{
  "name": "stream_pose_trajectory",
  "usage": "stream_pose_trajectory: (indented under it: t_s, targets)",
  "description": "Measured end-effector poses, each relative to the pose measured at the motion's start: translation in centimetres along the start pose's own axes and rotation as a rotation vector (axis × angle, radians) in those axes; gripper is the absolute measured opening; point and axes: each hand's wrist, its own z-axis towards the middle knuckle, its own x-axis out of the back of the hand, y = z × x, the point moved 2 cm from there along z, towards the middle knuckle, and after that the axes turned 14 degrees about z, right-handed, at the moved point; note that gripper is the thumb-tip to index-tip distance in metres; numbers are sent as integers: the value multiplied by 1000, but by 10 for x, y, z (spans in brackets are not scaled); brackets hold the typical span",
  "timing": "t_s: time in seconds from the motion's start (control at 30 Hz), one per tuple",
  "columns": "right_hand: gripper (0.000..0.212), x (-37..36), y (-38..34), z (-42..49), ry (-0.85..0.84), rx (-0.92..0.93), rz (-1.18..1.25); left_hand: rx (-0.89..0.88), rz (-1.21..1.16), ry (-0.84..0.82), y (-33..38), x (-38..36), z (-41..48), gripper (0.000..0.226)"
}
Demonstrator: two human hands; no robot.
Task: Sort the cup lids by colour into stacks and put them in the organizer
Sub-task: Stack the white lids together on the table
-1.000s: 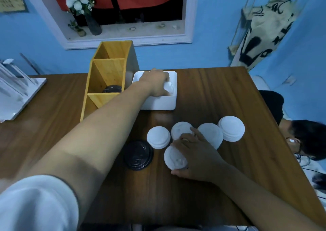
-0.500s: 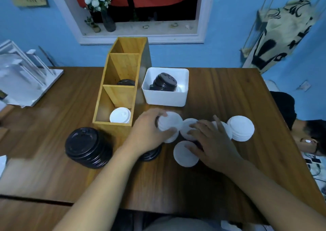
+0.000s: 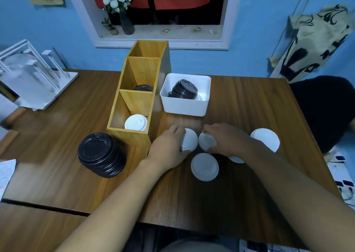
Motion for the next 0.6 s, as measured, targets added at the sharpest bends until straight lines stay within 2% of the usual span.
stream_pose_trajectory:
  t_s: [0.1, 0.3, 0.6]
  targets:
    - [59, 0, -4, 1, -2, 12, -25, -17, 36, -22, 2, 2, 4, 56]
    - [62, 0, -8, 4, -28, 8, -23, -72, 107, -123, 5, 4, 15, 77]
    - [68, -2, -7, 6, -27, 8, -34, -75, 164, -241, 5, 7, 40, 89]
